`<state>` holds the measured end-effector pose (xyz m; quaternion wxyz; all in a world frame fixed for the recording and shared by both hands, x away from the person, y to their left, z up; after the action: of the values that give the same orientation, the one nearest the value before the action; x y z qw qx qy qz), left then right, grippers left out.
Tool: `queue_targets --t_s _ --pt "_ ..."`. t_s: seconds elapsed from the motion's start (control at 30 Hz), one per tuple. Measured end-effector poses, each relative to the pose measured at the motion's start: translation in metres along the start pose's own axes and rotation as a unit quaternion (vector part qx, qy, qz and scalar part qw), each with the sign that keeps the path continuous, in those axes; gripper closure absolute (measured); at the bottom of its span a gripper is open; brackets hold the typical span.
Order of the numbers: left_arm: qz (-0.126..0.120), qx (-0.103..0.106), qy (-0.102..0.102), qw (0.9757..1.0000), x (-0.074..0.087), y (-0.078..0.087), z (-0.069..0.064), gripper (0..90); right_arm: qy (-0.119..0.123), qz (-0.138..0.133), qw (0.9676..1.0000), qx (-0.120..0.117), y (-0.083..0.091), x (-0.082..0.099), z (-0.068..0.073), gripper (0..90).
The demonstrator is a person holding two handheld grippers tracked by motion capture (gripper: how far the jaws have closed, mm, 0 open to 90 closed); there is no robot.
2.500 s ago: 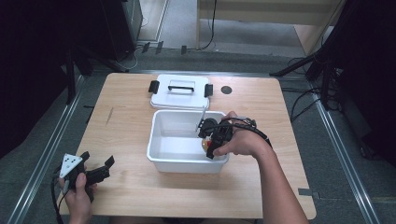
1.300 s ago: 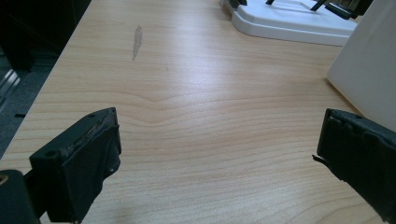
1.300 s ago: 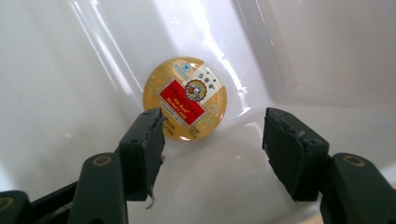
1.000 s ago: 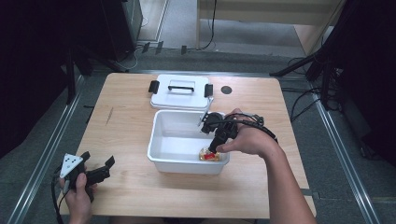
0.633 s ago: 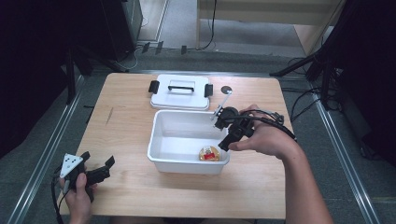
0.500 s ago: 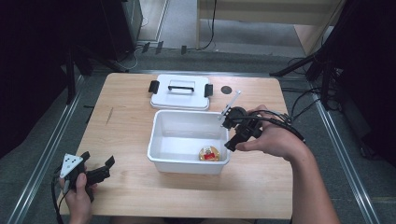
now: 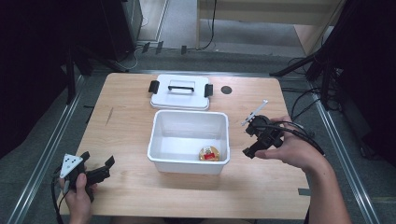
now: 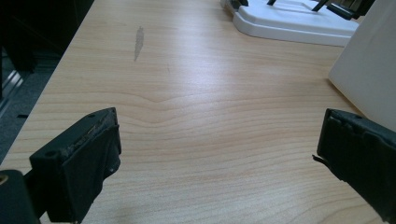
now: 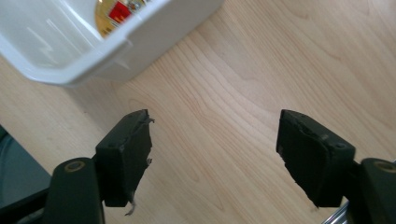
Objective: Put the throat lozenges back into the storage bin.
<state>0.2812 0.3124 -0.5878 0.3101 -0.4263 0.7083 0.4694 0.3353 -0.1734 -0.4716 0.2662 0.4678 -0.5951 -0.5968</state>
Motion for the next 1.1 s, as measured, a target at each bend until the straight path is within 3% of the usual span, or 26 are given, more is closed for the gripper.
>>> queue_targets --t_s 0.1,0.27,0.33,0.37,0.4,0.47,0.5,0.6,0.63,0.67,0.7,0.73,0.8,0.87,0.9,0.93,0.97,1.0,1.03,1.07,1.1 --pt "0.000 0.000 0.000 1.0000 0.000 0.000 0.000 0.0 -0.017 0.004 0.9998 0.005 -0.009 0.011 -0.003 14.4" --pt "0.000 0.000 0.000 1.0000 0.000 0.000 0.000 0.0 -0.067 0.001 0.9976 0.013 -0.022 0.029 -0.009 7.4" --pt "0.000 0.000 0.000 1.0000 0.000 0.000 0.000 0.0 -0.074 -0.001 0.9972 0.012 -0.025 0.033 -0.011 5.5" --pt "-0.001 0.000 0.000 1.0000 0.000 0.000 0.000 0.0 -0.092 0.000 0.9957 0.013 -0.030 0.040 -0.012 2.0" --pt "-0.001 0.000 0.000 1.0000 0.000 0.000 0.000 0.0 -0.092 0.000 0.9957 0.013 -0.030 0.040 -0.012 2.0" --pt "-0.001 0.000 0.000 1.0000 0.000 0.000 0.000 0.0 -0.123 -0.004 0.9920 0.025 -0.035 0.051 -0.016 0.0" --pt "-0.001 0.000 0.000 1.0000 0.000 0.000 0.000 0.0 -0.123 -0.004 0.9920 0.025 -0.035 0.051 -0.016 0.0" --pt "-0.001 0.000 -0.001 1.0000 0.000 0.000 0.000 0.0 -0.157 -0.029 0.9863 0.042 -0.040 0.066 -0.019 0.0" --pt "-0.001 0.000 -0.001 1.0000 0.000 0.000 0.000 0.0 -0.157 -0.029 0.9863 0.042 -0.040 0.066 -0.019 0.0" --pt "-0.001 -0.001 0.000 1.0000 0.000 0.000 0.000 0.0 -0.172 -0.041 0.9831 0.047 -0.044 0.073 -0.019 0.0" --pt "-0.001 -0.001 0.000 1.0000 0.000 0.000 0.000 0.0 -0.172 -0.041 0.9831 0.047 -0.044 0.073 -0.019 0.0" --pt "-0.001 -0.001 -0.001 1.0000 0.000 0.000 0.000 0.0 -0.189 -0.055 0.9788 0.056 -0.050 0.082 -0.019 0.0" --pt "-0.004 -0.001 0.001 1.0000 0.000 0.001 0.000 0.0 -0.203 -0.068 0.9745 0.068 -0.056 0.092 -0.020 0.0" --pt "-0.004 -0.001 0.001 1.0000 0.000 0.001 0.000 0.0 -0.207 -0.074 0.9728 0.073 -0.058 0.096 -0.021 0.0" --pt "-0.005 -0.003 0.001 1.0000 0.000 0.001 0.000 0.0 -0.224 -0.095 0.9664 0.082 -0.064 0.105 -0.022 0.0" --pt "-0.005 -0.003 0.001 1.0000 0.000 0.001 0.000 0.0 -0.224 -0.095 0.9664 0.082 -0.064 0.105 -0.022 0.0" --pt "-0.005 -0.004 -0.001 1.0000 0.000 0.001 0.000 0.0 -0.232 -0.114 0.9611 0.098 -0.069 0.114 -0.022 0.0" --pt "-0.005 -0.004 -0.001 1.0000 0.000 0.001 0.000 0.0 -0.232 -0.114 0.9611 0.098 -0.069 0.114 -0.022 0.0" --pt "-0.006 -0.005 0.001 1.0000 0.000 0.001 0.000 0.0 -0.239 -0.136 0.9555 0.108 -0.072 0.123 -0.022 0.0" --pt "-0.006 -0.005 0.001 1.0000 0.000 0.001 0.000 0.0 -0.239 -0.136 0.9555 0.108 -0.072 0.123 -0.022 0.0" --pt "-0.007 -0.005 0.001 1.0000 -0.001 0.001 0.001 0.0 -0.248 -0.158 0.9484 0.119 -0.075 0.132 -0.020 0.0"
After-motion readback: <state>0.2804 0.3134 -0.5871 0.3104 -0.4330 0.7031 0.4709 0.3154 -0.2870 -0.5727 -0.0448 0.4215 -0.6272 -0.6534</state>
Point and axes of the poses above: each handheld gripper's, and its own axes: y roughly backward along the jaws, x roughly out of its underside, z roughly to its left, the point moved 9 cm from there along -y, roughly forward along the jaws, and after that the axes turned 13 degrees about y, right-handed, at the moved point
